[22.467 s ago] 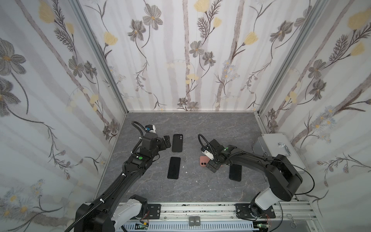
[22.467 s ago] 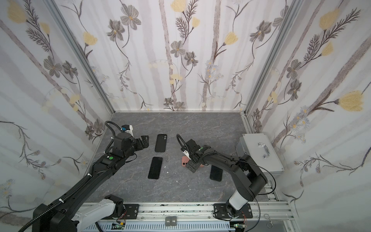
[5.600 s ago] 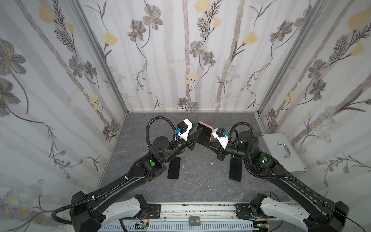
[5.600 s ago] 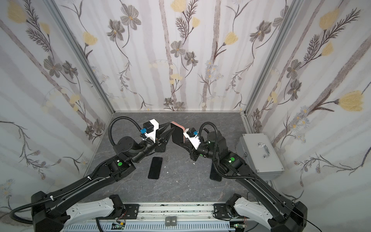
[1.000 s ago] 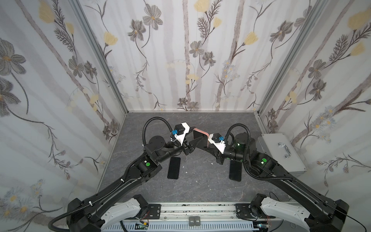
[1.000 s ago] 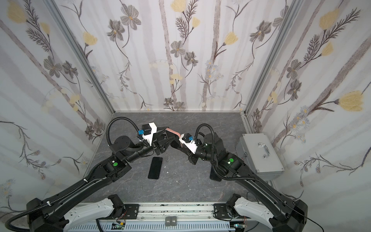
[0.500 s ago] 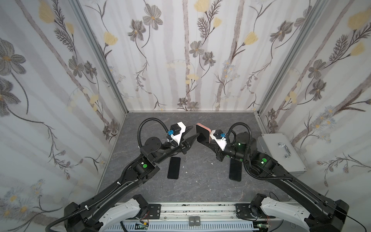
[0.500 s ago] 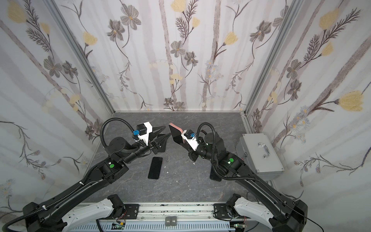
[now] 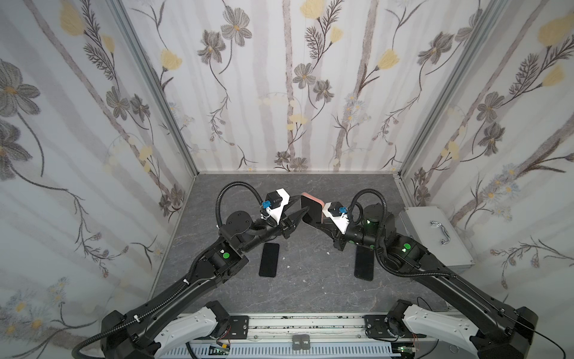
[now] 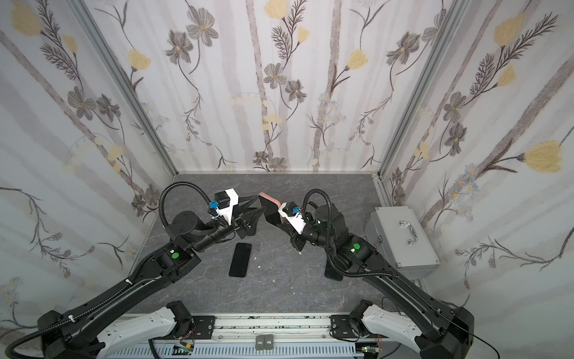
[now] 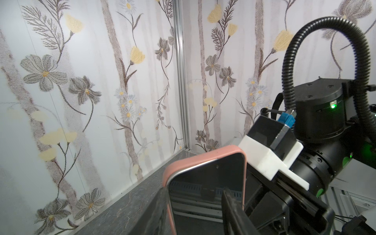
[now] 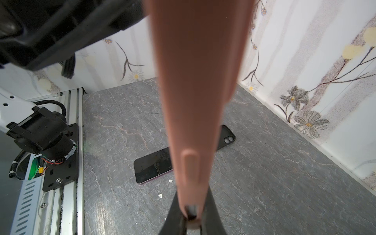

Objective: Take the phone out of the phone case
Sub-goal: Remove the phone case from the phone.

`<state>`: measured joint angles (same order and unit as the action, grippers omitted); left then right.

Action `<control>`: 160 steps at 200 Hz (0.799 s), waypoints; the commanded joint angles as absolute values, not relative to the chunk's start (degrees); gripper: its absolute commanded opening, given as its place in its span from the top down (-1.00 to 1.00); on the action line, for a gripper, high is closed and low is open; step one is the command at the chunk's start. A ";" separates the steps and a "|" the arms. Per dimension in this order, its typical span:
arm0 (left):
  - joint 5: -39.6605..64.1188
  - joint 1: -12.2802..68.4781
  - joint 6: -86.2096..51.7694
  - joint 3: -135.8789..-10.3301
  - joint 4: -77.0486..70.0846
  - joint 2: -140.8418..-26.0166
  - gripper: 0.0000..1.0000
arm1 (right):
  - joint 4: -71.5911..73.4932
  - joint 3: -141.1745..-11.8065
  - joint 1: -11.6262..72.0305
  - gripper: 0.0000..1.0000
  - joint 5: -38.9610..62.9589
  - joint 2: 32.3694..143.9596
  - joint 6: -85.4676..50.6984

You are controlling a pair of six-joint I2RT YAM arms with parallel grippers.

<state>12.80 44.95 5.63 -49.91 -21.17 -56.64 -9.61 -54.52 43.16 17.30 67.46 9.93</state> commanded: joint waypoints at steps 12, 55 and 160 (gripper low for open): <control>12.57 44.91 5.66 -50.17 -22.62 -56.60 0.10 | -7.12 -54.87 43.33 1.00 20.16 67.32 11.77; 12.95 44.85 5.43 -50.35 -22.63 -57.12 0.10 | -7.95 -55.13 43.49 1.00 21.77 67.59 13.09; 12.92 44.89 5.23 -49.86 -22.68 -57.02 0.08 | -7.78 -55.28 44.56 1.00 24.77 67.52 14.41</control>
